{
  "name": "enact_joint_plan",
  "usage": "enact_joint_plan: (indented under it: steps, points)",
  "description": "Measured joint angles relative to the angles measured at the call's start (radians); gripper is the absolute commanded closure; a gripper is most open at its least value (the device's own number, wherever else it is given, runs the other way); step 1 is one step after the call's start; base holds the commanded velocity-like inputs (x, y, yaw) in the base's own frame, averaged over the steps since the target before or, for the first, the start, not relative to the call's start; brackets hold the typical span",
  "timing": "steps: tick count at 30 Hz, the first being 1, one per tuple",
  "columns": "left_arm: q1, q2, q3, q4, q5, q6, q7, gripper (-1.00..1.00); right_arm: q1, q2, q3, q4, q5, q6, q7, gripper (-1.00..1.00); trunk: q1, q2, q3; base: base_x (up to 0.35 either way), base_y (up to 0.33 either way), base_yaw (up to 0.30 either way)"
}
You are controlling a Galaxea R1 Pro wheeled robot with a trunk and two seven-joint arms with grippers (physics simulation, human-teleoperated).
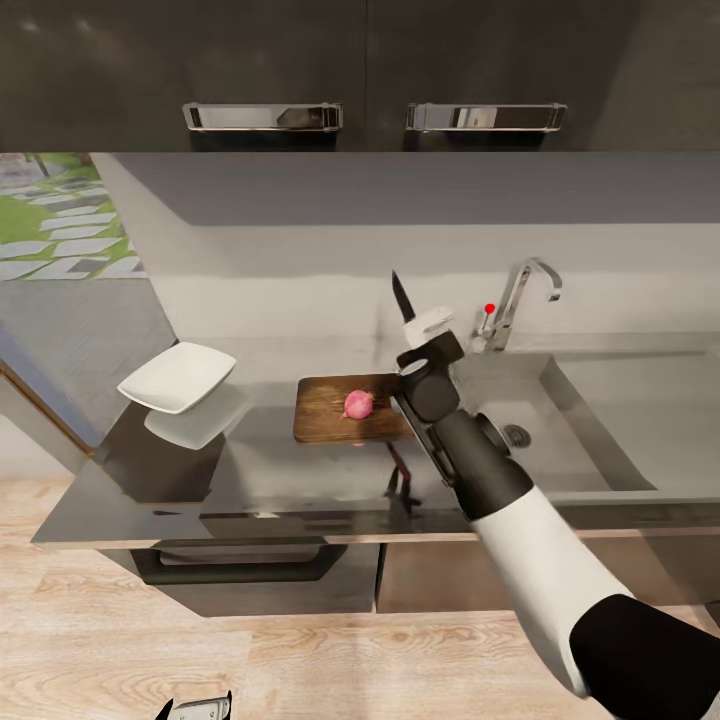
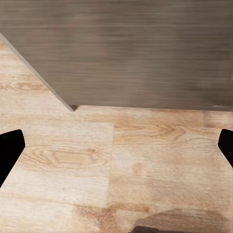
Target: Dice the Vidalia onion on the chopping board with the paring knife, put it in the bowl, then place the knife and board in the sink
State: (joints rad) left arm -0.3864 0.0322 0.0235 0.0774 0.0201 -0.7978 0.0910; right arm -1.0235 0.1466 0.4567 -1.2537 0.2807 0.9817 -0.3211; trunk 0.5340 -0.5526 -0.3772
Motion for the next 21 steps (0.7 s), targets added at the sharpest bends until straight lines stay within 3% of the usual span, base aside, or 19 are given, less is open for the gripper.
enact_joint_plan:
  steps: [4, 8, 15, 18, 21]
  points:
    - [0.0, 0.0, 0.0, 0.0, 0.0, 0.0, 0.0, -1.0, 0.0, 0.012, 0.038, 0.002, 0.068, 0.0, -0.03, 1.0, 0.0, 0.0, 0.0, 0.0, 0.0, 0.0]
    - [0.0, 0.0, 0.001, 0.0, 0.0, 0.0, 0.0, -1.0, 0.0, 0.026, 0.046, 0.002, 0.111, 0.0, -0.037, 1.0, 0.0, 0.0, 0.0, 0.0, 0.0, 0.0]
    - [0.0, 0.0, 0.0, 0.0, -0.001, 0.0, 0.0, -1.0, 0.0, 0.028, 0.066, 0.001, 0.238, -0.001, -0.036, 1.0, 0.0, 0.0, 0.0, 0.0, 0.0, 0.0]
    - [0.0, 0.001, 0.0, 0.0, -0.001, -0.001, -0.001, -1.0, 0.001, 0.027, 0.104, 0.002, 0.284, -0.001, -0.035, 1.0, 0.0, 0.0, 0.0, 0.0, 0.0, 0.0]
    - [0.0, 0.003, 0.0, 0.0, -0.001, 0.0, -0.001, -1.0, 0.001, 0.025, 0.182, 0.003, 0.315, 0.0, -0.035, 1.0, 0.0, 0.0, 0.0, 0.0, 0.0, 0.0]
